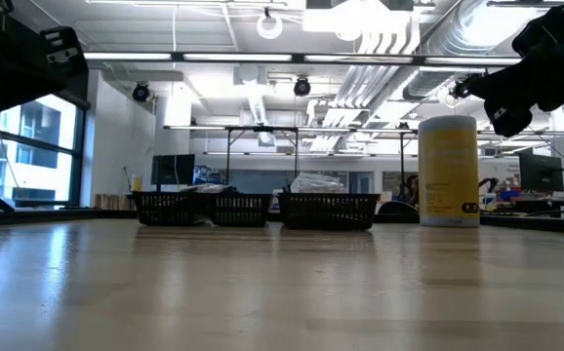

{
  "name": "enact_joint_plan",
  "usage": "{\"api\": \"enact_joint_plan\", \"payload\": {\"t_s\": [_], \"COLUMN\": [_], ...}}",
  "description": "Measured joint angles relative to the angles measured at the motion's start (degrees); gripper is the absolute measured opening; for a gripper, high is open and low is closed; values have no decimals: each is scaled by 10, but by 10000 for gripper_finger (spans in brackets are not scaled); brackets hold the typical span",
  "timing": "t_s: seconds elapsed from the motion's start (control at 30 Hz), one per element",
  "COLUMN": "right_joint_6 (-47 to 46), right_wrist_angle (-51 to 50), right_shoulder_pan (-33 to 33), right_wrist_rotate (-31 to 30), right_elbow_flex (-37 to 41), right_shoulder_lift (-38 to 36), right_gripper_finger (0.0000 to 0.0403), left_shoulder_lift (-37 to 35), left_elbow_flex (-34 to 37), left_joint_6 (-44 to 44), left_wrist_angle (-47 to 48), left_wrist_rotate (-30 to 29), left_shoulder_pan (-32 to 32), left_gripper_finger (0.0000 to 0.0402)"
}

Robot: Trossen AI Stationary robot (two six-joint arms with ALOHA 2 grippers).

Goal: Pick & Place Travel size toiletries
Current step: Return to Home Position

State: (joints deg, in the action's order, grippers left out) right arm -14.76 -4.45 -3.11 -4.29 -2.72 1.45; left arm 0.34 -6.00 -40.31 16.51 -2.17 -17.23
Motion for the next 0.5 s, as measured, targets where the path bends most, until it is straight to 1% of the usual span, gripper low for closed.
{"api": "enact_joint_plan", "payload": {"t_s": [0.2, 0.37, 0.5], "right_joint_6": [0, 0, 0], "right_wrist_angle": [0, 0, 1], "right_shoulder_pan": [0, 0, 0], "right_wrist_rotate": [0, 0, 0], "right_elbow_flex": [0, 0, 0], "right_shoulder_lift": [0, 0, 0], "right_gripper_finger": [3, 3, 3], "left_shoulder_lift": [0, -2, 1], "left_elbow_flex": [-9, -72, -66], "left_joint_6": [-35, -75, -75], "left_wrist_angle": [-14, 18, 32], "left_wrist_rotate": [4, 38, 58], "left_shoulder_pan": [0, 0, 0], "left_gripper_finger": [0, 0, 0]}}
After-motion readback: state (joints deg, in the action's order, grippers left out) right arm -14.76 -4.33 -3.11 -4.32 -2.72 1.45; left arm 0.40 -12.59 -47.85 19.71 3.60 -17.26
